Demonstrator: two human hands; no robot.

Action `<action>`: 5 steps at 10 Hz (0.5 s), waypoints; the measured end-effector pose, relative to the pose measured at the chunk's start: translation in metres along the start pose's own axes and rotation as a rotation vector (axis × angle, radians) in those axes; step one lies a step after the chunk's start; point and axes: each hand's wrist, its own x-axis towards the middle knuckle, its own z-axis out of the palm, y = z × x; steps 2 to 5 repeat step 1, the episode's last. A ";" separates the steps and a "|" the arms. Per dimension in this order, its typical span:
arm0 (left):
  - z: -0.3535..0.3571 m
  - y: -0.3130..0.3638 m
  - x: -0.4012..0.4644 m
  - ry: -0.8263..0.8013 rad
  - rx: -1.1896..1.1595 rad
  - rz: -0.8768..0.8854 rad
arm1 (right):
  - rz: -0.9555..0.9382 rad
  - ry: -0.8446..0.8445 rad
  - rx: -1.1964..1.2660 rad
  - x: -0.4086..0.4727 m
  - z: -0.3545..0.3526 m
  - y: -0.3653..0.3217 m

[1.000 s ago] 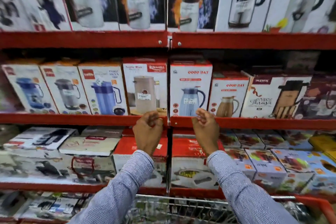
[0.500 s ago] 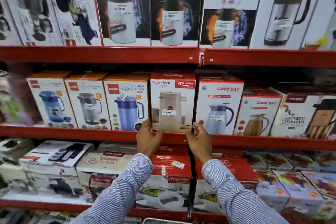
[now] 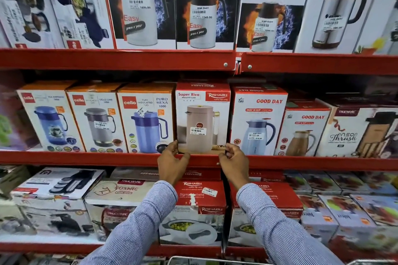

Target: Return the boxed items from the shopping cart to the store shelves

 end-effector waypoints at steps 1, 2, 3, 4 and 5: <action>0.001 0.004 -0.001 0.005 0.018 -0.010 | 0.018 -0.037 0.022 -0.001 -0.006 0.000; 0.001 0.004 -0.001 0.005 0.018 -0.010 | 0.018 -0.037 0.022 -0.001 -0.006 0.000; 0.001 0.004 -0.001 0.005 0.018 -0.010 | 0.018 -0.037 0.022 -0.001 -0.006 0.000; 0.001 0.004 -0.001 0.005 0.018 -0.010 | 0.018 -0.037 0.022 -0.001 -0.006 0.000; 0.001 0.004 -0.001 0.005 0.018 -0.010 | 0.018 -0.037 0.022 -0.001 -0.006 0.000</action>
